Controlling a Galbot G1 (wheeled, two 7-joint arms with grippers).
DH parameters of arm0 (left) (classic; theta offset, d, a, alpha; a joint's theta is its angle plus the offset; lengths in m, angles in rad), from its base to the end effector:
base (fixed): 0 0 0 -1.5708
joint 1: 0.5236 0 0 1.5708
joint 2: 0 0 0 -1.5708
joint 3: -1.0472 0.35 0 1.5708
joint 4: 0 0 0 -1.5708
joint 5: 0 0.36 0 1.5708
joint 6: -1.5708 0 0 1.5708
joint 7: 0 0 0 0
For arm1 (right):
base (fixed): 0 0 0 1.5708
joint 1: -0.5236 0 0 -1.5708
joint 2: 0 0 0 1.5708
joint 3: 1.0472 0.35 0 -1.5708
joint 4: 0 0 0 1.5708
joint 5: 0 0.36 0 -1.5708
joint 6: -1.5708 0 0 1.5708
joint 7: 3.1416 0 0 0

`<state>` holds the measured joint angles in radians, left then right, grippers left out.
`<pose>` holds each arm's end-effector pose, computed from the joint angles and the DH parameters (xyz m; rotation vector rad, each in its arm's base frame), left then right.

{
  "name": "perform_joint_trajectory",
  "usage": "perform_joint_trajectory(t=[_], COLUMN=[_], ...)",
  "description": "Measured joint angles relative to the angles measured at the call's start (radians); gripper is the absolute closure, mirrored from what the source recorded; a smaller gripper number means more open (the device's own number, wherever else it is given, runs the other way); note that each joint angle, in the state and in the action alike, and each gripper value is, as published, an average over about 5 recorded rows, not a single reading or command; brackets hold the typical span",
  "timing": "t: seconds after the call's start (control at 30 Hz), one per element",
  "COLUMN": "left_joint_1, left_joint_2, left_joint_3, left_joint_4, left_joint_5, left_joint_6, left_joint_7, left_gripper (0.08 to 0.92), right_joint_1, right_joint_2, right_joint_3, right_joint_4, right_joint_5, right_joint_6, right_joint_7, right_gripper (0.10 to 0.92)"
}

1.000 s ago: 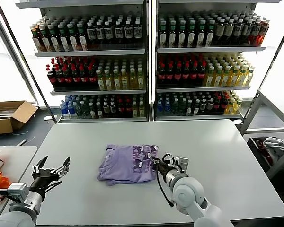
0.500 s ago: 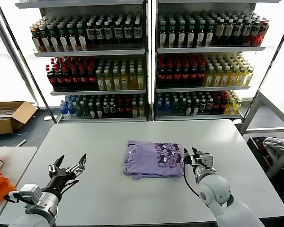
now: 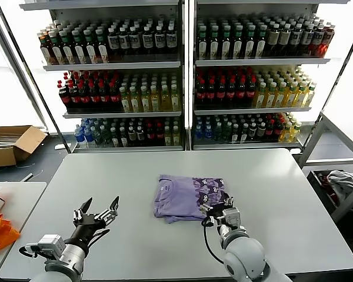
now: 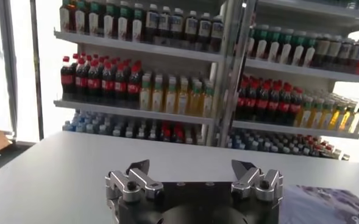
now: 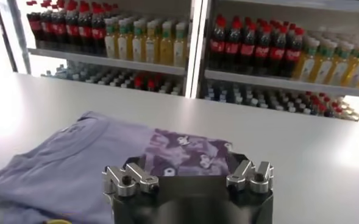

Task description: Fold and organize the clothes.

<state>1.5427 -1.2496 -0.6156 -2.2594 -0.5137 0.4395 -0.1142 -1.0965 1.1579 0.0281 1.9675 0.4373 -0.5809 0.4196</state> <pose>0.1926 0.0625 -0.2257 -0.1121 -2.8597 0.2026 0.2791 0.0600 -0.2706 0.2872 -2.6886 0.1843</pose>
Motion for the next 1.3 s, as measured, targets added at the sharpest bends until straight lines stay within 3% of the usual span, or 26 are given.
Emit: perform_joint_trajectory(t=[1.3], left_joint_1=[0.024], left_joint_2=[-0.009], left_joint_3=[0.042], left_joint_4=[0.032], left_joint_5=[0.064], left_joint_6=[-0.006], left_joint_7=[0.044], left_gripper=[0.177], right_joint_1=[-0.138], right_joint_2=[0.071], right_joint_3=[0.068], right_joint_4=[0.091], right_joint_5=[0.171], right_joint_6=[0.0], right_joint_7=[0.12], right_gripper=[0.203])
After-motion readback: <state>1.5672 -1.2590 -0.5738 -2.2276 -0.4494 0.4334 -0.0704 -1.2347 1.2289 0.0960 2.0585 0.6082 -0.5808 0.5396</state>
